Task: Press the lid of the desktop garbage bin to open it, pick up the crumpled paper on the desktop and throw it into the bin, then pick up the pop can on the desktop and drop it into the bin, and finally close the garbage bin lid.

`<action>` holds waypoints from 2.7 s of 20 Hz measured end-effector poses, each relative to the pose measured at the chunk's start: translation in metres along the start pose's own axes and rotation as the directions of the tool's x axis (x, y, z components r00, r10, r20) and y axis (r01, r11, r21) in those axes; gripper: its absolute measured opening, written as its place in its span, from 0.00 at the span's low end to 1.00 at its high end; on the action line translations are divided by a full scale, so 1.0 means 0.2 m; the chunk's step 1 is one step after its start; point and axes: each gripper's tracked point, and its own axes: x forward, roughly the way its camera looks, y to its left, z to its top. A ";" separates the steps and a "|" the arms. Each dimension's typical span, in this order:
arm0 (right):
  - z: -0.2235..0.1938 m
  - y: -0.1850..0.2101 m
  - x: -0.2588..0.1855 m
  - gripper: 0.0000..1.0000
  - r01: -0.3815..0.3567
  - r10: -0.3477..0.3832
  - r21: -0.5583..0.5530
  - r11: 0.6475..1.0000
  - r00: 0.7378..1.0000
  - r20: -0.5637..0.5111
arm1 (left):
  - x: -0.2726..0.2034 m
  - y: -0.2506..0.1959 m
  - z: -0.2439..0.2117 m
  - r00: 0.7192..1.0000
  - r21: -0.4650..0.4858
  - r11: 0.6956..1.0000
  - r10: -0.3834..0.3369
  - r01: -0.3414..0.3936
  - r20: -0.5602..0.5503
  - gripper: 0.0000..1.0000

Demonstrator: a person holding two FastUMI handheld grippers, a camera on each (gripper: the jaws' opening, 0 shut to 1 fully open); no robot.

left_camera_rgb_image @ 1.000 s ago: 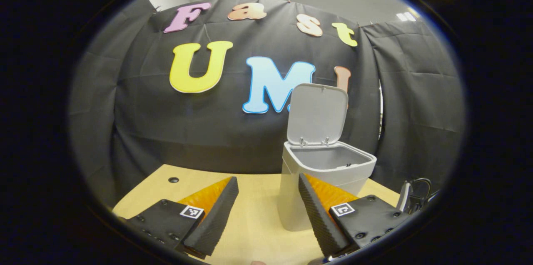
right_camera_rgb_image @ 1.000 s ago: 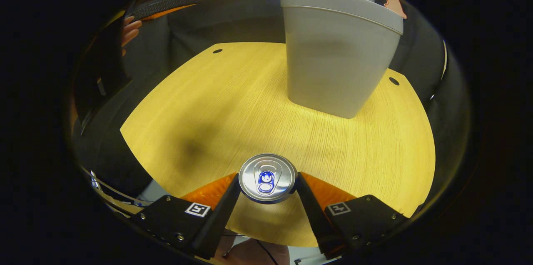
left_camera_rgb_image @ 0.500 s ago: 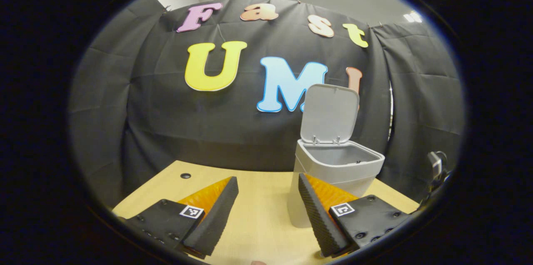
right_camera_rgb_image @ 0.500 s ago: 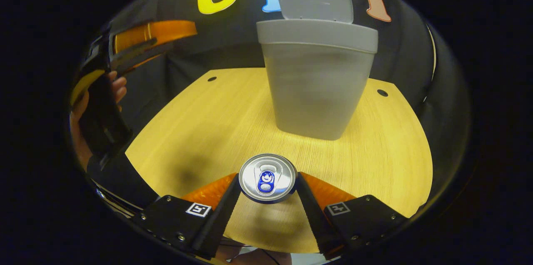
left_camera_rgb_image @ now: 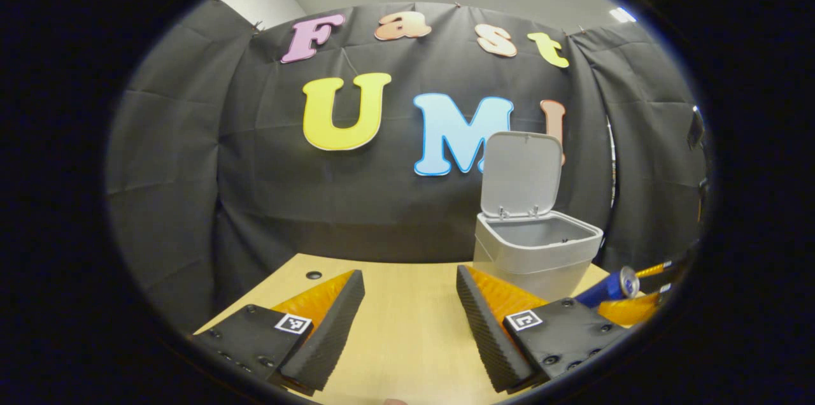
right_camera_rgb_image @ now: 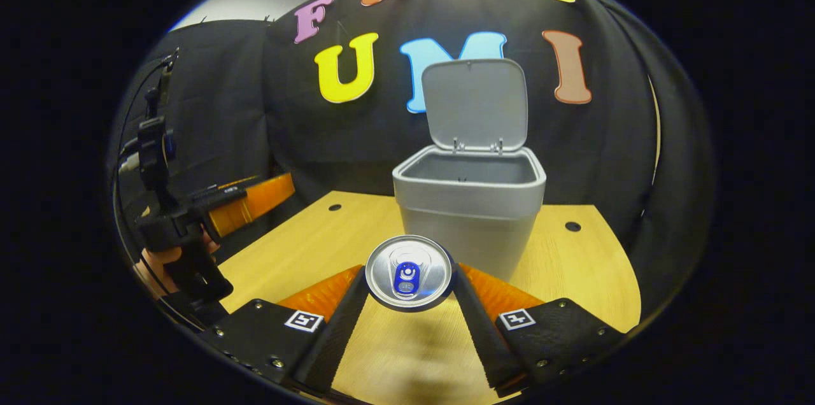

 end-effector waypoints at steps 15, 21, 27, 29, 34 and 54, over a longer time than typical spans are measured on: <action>0.63 -0.20 0.07 0.84 0.085 -0.073 -0.020 0.996 0.939 0.336 | -0.11 0.00 0.01 0.999 -0.027 0.999 0.041 -0.041 0.003 0.95; 0.62 -0.40 0.22 0.84 0.213 -0.198 -0.020 0.977 0.936 0.292 | -0.13 0.03 0.02 0.998 -0.031 0.998 0.059 -0.058 0.002 0.96; 0.53 -0.43 0.30 0.86 0.260 -0.239 -0.069 0.963 0.945 0.224 | -0.12 0.05 0.01 0.998 -0.031 0.997 0.065 -0.065 0.003 0.96; 0.53 -0.43 0.31 0.86 0.263 -0.240 -0.085 0.961 0.946 0.219 | -0.11 0.03 0.01 0.998 -0.036 0.998 0.060 -0.059 0.002 0.96; 0.53 -0.40 0.31 0.90 0.259 -0.235 -0.089 0.962 0.947 0.218 | -0.10 0.01 0.00 0.999 -0.038 0.998 0.049 -0.049 0.000 0.96; 1.08 -0.48 0.36 0.90 0.431 -0.420 0.024 0.902 0.862 0.286 | 0.03 0.01 0.11 0.993 -0.006 0.995 -0.097 0.097 0.060 0.95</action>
